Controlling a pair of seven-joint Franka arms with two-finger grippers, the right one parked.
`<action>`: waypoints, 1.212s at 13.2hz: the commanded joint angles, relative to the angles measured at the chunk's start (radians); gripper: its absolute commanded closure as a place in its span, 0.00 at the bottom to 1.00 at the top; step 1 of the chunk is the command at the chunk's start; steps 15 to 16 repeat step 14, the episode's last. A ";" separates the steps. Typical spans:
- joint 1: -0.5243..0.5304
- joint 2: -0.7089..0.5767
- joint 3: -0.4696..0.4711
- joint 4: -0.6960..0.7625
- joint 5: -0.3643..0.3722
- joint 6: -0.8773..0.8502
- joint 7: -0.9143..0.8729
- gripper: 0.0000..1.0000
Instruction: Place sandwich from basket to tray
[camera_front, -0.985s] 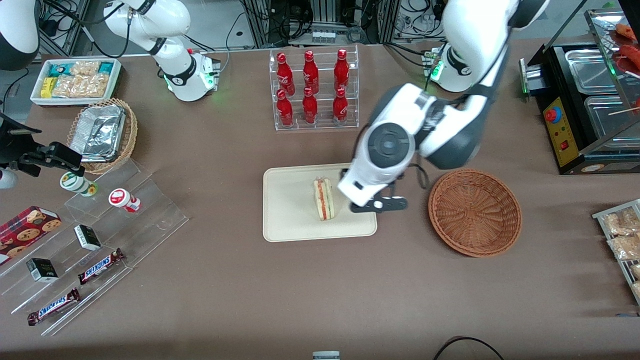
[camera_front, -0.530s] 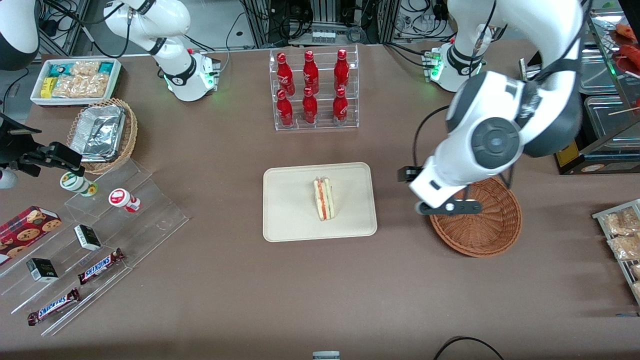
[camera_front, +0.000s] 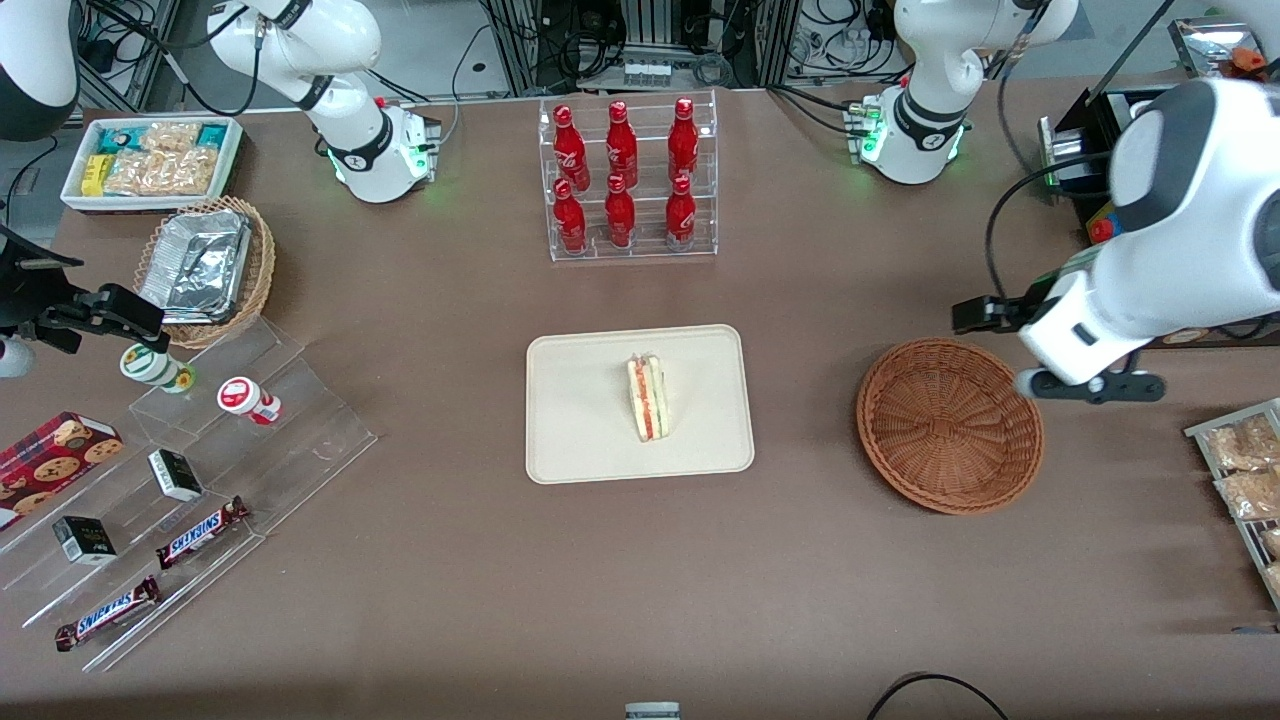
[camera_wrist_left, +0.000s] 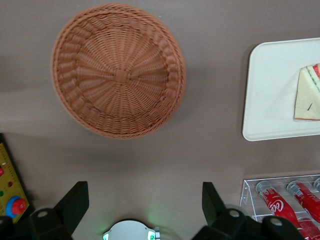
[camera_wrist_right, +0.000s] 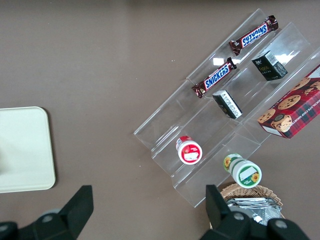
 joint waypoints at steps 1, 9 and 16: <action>0.045 -0.049 -0.027 -0.031 -0.003 -0.041 0.012 0.00; 0.116 -0.158 -0.039 -0.020 0.004 -0.165 0.011 0.00; 0.111 -0.190 -0.010 -0.011 0.009 -0.195 0.001 0.00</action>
